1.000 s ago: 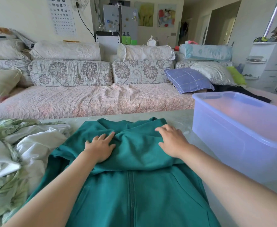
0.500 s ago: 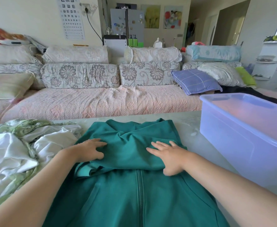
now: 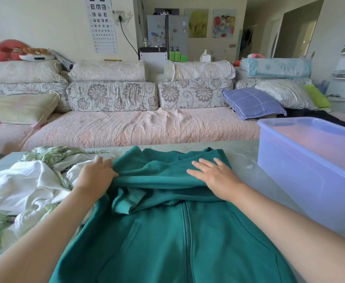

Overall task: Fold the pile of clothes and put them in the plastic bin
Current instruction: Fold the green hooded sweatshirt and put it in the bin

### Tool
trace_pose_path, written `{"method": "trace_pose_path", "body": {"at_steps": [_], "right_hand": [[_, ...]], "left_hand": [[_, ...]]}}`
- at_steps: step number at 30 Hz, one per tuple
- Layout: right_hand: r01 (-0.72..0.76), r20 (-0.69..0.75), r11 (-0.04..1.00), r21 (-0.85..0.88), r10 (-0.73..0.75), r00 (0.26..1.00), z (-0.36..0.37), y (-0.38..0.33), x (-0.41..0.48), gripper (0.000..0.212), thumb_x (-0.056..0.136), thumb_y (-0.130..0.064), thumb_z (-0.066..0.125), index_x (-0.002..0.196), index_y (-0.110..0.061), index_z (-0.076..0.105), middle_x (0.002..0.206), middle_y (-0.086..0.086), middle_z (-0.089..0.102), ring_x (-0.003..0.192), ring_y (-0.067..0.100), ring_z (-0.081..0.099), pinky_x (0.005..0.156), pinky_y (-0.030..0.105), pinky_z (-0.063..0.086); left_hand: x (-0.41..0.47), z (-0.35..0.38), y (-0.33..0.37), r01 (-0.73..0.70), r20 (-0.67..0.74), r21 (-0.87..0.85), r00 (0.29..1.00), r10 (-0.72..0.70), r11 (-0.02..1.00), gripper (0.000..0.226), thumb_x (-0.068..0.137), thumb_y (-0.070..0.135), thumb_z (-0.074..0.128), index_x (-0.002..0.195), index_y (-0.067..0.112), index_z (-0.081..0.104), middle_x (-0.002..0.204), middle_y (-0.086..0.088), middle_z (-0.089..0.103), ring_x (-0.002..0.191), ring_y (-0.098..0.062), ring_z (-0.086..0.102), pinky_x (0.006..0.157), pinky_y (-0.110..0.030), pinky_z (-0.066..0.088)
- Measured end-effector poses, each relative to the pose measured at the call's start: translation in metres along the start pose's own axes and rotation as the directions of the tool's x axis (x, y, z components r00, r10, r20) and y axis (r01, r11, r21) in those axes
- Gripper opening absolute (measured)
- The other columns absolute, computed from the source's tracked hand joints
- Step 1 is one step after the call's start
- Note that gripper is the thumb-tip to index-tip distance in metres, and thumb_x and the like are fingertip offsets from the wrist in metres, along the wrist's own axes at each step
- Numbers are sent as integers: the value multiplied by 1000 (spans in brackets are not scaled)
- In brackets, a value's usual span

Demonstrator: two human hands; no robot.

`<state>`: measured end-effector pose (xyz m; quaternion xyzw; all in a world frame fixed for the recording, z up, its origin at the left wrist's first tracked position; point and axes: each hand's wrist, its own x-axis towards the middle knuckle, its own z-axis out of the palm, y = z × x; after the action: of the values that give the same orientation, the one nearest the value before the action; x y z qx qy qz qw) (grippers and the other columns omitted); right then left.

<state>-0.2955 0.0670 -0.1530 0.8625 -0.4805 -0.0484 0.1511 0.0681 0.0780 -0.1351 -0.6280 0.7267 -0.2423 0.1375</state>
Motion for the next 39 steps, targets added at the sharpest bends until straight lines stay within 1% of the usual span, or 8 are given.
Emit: {"method": "trace_pose_path", "body": {"at_steps": [6, 9, 12, 20, 26, 31, 35, 39], "right_hand": [[-230, 501, 912, 339, 31, 865, 10, -20, 1, 86, 83, -25, 48, 156, -46, 9, 167, -6, -3, 154, 16, -4, 121, 58, 2], [-333, 396, 830, 447, 151, 906, -1, -23, 17, 49, 86, -48, 31, 119, -31, 62, 137, -5, 57, 133, 25, 45, 111, 54, 26], [-310, 158, 803, 508, 267, 951, -12, -42, 44, 44, 98, -46, 27, 73, -19, 51, 81, -3, 59, 85, 21, 56, 93, 45, 40], [-218, 62, 741, 636, 233, 971, -28, -113, 187, 46, 101, -28, 41, 146, -18, 41, 145, 7, 50, 128, 29, 50, 101, 37, 44], [-356, 219, 741, 569, 281, 934, -14, -134, 256, 30, 89, -32, 62, 115, -18, 65, 119, 7, 67, 110, 30, 63, 80, 29, 46], [-296, -77, 647, 703, 482, 873, -24, -139, 281, 21, 90, -16, 62, 110, -13, 67, 112, 9, 68, 108, 29, 63, 77, 28, 43], [-270, 152, 744, 611, 224, 963, -11, -162, 273, 69, 96, -19, 58, 154, -14, 20, 153, 19, 27, 133, 39, 43, 105, 41, 40], [-165, 47, 806, 568, 168, 985, -17, -176, 255, 61, 95, -12, 48, 151, -11, 25, 149, 15, 31, 136, 36, 38, 110, 43, 36]], "left_hand": [[-1, 10, -3, 61, 491, -197, 870, 45, 978, 68, 84, 31, 35, 151, 39, 30, 153, -3, 27, 141, -28, 25, 117, -43, 20], [12, -3, 0, 82, 400, -253, 916, 27, 964, 54, 86, 32, 29, 131, 23, 57, 147, -10, 41, 136, -33, 31, 112, -47, 22], [21, -5, 4, 73, 127, -463, 992, -16, 883, 45, 96, 24, 32, 133, 29, 56, 147, -3, 46, 139, -25, 32, 115, -42, 22], [18, 42, -6, 128, 243, -478, 970, -9, 869, 58, 101, 52, 23, 155, 39, 9, 165, 2, 6, 151, -21, 6, 122, -41, 8], [16, 49, -18, 113, 180, -567, 984, -11, 816, 61, 103, 47, 23, 157, 31, -1, 163, 6, 15, 150, -13, 12, 120, -34, 10], [19, 68, -27, 122, 211, -414, 977, -35, 902, 62, 100, 55, 18, 156, 35, 3, 165, 1, 6, 151, -17, -2, 121, -43, -8], [20, 71, -32, 130, 188, -464, 981, -46, 876, 58, 101, 54, 17, 156, 36, 10, 164, 5, 9, 151, -16, 0, 121, -42, -5], [14, 74, -46, 85, 8, -685, 994, -109, 723, 42, 103, 30, 33, 144, 27, 45, 152, 4, 41, 144, -17, 27, 119, -36, 15]]}}
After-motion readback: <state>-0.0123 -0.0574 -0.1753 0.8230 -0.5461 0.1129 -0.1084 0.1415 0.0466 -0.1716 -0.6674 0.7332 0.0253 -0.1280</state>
